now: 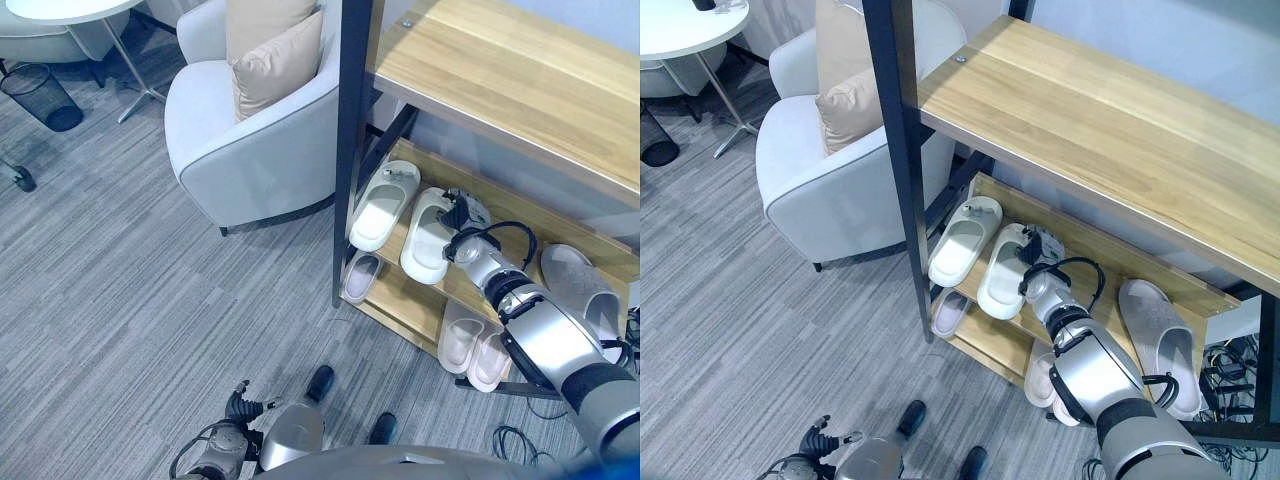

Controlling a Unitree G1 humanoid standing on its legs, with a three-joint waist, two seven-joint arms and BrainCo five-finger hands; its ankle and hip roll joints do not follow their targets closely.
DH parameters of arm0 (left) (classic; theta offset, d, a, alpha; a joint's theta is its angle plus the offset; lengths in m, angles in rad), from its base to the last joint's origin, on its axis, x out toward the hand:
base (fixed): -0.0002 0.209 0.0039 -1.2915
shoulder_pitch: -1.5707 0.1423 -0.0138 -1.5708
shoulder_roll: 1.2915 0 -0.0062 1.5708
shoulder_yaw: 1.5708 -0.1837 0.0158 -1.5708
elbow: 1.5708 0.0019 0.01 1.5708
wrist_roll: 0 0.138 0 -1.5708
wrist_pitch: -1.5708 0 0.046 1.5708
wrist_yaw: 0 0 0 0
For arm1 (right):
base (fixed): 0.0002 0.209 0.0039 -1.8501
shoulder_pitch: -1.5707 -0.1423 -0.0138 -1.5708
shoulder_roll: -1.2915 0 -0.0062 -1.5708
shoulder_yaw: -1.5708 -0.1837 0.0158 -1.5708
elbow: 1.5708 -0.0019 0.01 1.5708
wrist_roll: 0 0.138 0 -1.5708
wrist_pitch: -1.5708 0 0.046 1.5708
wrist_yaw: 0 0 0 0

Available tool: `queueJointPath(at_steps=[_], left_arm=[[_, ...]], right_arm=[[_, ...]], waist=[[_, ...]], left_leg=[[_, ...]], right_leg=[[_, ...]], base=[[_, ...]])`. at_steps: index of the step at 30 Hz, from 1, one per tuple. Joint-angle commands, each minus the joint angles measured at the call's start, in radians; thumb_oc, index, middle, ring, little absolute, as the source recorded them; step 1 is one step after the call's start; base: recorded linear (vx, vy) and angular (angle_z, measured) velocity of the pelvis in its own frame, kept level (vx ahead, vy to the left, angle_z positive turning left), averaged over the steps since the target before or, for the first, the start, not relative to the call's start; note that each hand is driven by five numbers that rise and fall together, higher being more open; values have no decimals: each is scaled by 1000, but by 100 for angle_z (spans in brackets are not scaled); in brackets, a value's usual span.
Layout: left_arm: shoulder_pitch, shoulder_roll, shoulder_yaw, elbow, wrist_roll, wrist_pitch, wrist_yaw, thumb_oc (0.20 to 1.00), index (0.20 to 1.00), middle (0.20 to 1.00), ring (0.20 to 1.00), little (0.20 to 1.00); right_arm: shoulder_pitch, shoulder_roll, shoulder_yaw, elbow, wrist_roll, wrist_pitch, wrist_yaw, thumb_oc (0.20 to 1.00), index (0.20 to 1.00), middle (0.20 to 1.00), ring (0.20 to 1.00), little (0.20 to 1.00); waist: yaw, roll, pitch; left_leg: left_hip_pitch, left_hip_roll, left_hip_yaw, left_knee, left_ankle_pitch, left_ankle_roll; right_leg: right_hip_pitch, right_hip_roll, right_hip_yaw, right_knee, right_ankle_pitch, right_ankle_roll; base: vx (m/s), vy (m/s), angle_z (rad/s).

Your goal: Arrange the slippers neatly on the shoe rack.

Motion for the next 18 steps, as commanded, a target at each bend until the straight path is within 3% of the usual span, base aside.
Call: queueJointPath(at_steps=[1,11,18], left_arm=[[-43,-68,-57,66,-26,-15,-14,1000,1000,1000,1000,1000],[-30,-77,-50,75,-30,3,-32,1000,1000,1000,1000,1000],[-49,-100,-32,86,-86,18,-38,1000,1000,1000,1000,1000]], right_arm=[[-80,-49,0,7,38,-19,-6,1000,1000,1000,1000,1000],[-33,8,-44,11,85,-12,5,1000,1000,1000,1000,1000],[68,36,-148,-113,185,-50,-78,1000,1000,1000,1000,1000]], waist=[[32,-6,6],[17,-7,-5],[-24,15,-18]], left_leg=[[52,-6,-29,5,-97,-27],[72,-2,-24,5,-105,-24],[87,1,-10,5,-114,-14]], right_leg=[[41,-55,7,9,3,75],[58,-55,5,9,1,69],[62,-55,18,9,4,68]], base=[[0,0,0],[0,0,0],[-20,33,-5]])
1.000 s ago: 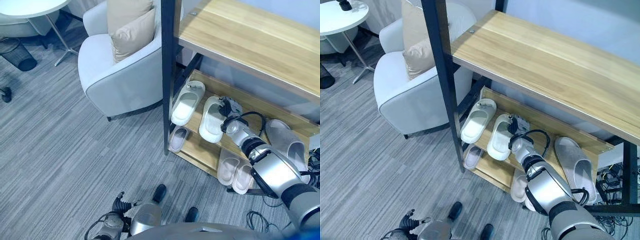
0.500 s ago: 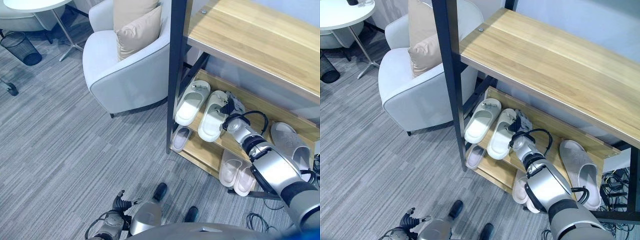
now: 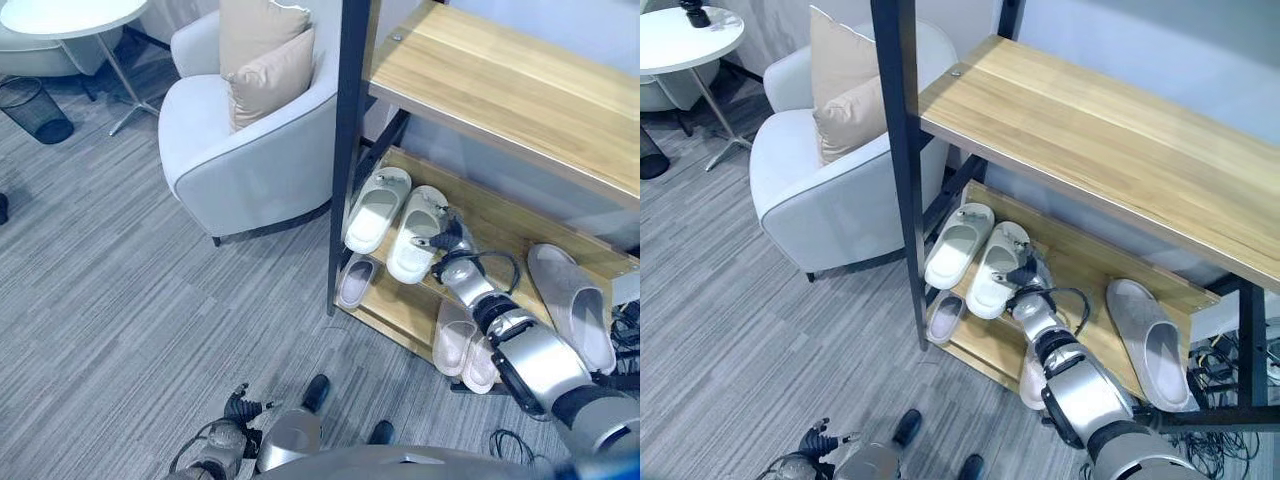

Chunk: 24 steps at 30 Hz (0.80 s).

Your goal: Arrange the slippers neatly on the shoe rack.

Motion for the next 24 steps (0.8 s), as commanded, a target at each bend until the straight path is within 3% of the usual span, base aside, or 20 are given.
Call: queueJointPath(at_steps=[1,9,12,17,24], left_arm=[[-7,-96,-27,59,-18,-16,-2,1000,1000,1000,1000,1000],[3,-88,43,69,24,-9,-7,1000,1000,1000,1000,1000],[16,-70,60,69,31,-8,-22,1000,1000,1000,1000,1000],[27,-59,71,72,21,-8,-32,1000,1000,1000,1000,1000],[30,-51,88,72,9,1,-36,1000,1000,1000,1000,1000]], right_arm=[[-70,-94,21,-3,35,-40,-68,1000,1000,1000,1000,1000],[132,-188,-86,-414,-61,-70,-141,1000,1000,1000,1000,1000],[143,-278,-117,-402,-100,-49,-136,1000,1000,1000,1000,1000],[121,-337,-147,-322,-78,-32,-143,1000,1000,1000,1000,1000],[165,-326,-169,-304,-79,-8,-152,1000,1000,1000,1000,1000]], waist=[[34,10,-7],[-12,35,-21],[-35,42,-28],[-57,50,-26],[-85,67,-27]], left_leg=[[52,7,-26,0,-119,-18],[87,15,0,0,-136,-14],[99,19,17,0,-141,-15],[107,21,35,0,-143,-14],[116,24,57,0,-146,-13]], right_leg=[[31,-46,1,6,-8,65],[45,-47,21,6,-14,64],[51,-46,36,6,-15,64],[49,-45,53,6,-12,63],[51,-45,72,6,-11,62]], base=[[-38,13,-13],[-11,12,-3],[-13,-7,-19],[-18,-1,-13],[-12,-4,-10]])
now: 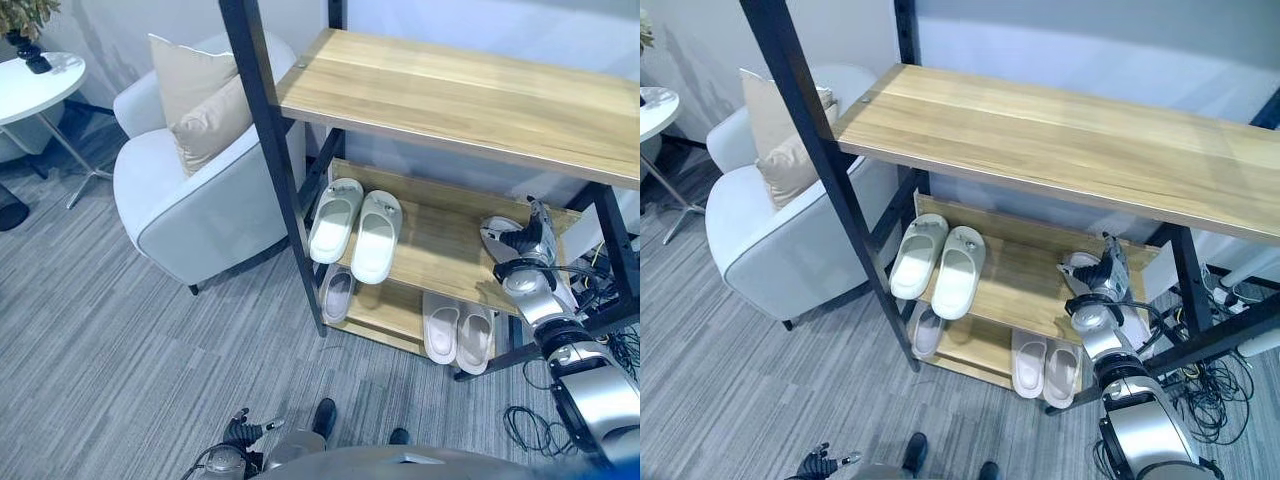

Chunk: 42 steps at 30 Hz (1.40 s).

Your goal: Arrange the slippers neatly on the shoe rack.

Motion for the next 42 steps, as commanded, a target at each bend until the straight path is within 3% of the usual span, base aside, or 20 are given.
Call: queueJointPath(at_steps=[1,11,27,38,42], left_arm=[[-66,-30,9,76,-1,-6,-4,1000,1000,1000,1000,1000],[-80,-41,41,77,9,2,15,1000,1000,1000,1000,1000],[-108,-69,34,83,-26,21,40,1000,1000,1000,1000,1000],[-108,-76,31,95,-23,31,41,1000,1000,1000,1000,1000],[-102,-70,39,98,0,32,40,1000,1000,1000,1000,1000]], right_arm=[[-23,-24,-35,-51,-22,-15,-47,1000,1000,1000,1000,1000],[171,48,-101,-132,-50,-9,-69,1000,1000,1000,1000,1000],[223,185,-17,-251,99,-58,54,1000,1000,1000,1000,1000],[202,217,33,-321,174,-83,121,1000,1000,1000,1000,1000],[216,198,20,-390,212,-121,150,1000,1000,1000,1000,1000]], waist=[[18,-8,15],[-15,6,2],[-35,1,-7],[-30,-1,-9],[-32,0,-8]], left_leg=[[71,8,-7,6,-143,-21],[90,7,12,6,-154,-16],[102,9,34,6,-158,-14],[101,10,43,6,-155,-15],[103,11,43,6,-153,-15]], right_leg=[[38,-50,8,10,-23,65],[47,-52,25,10,-25,64],[51,-53,37,10,-22,61],[49,-54,41,10,-19,60],[48,-53,42,10,-18,58]], base=[[0,0,0],[-1,1,-7],[-7,4,-4],[0,0,0],[0,0,0]])
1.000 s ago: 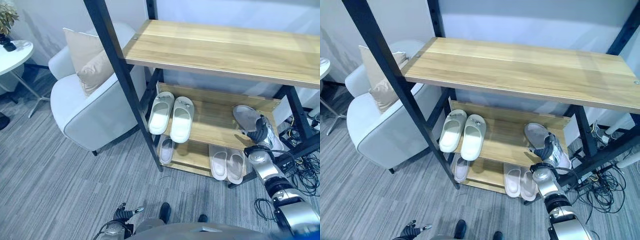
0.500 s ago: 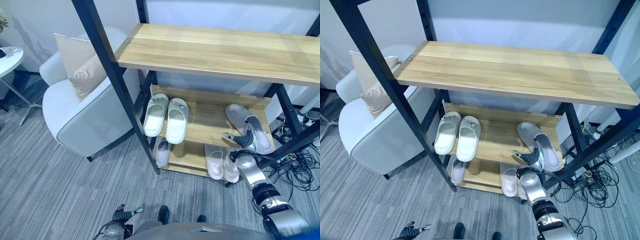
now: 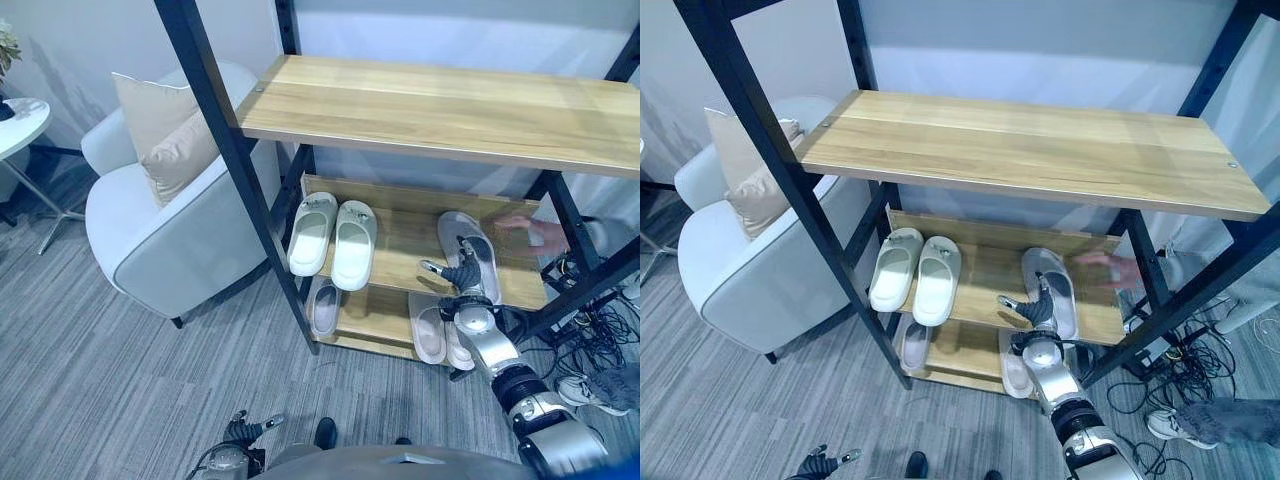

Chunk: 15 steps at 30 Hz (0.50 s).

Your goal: Arrange the slippers neatly on the shoe rack.

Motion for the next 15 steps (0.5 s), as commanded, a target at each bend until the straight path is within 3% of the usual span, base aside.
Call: queueJointPath(at_steps=[1,7,11,15], left_arm=[[-80,-47,-2,97,23,-10,8,1000,1000,1000,1000,1000],[-74,-44,9,100,49,-12,5,1000,1000,1000,1000,1000],[-64,-36,25,98,89,-17,4,1000,1000,1000,1000,1000],[-63,-23,35,97,109,-22,0,1000,1000,1000,1000,1000]], right_arm=[[-25,-40,-39,-107,-1,-95,0,1000,1000,1000,1000,1000],[9,-77,-125,-161,-24,-120,-46,1000,1000,1000,1000,1000],[39,-145,-190,-217,-150,-127,-109,1000,1000,1000,1000,1000],[37,-242,-216,-189,-253,-89,-136,1000,1000,1000,1000,1000]], waist=[[21,-21,20],[13,-16,20],[9,-11,18],[7,-11,21]], left_leg=[[56,0,-9,11,-138,-22],[58,1,-5,11,-139,-20],[60,1,-4,11,-143,-19],[59,1,-6,11,-143,-20]], right_leg=[[23,-59,-11,10,-21,63],[20,-58,-8,11,-22,63],[22,-58,-6,10,-25,65],[22,-58,-5,11,-26,66]], base=[[0,0,0],[0,0,0],[5,-2,-1],[0,0,0]])
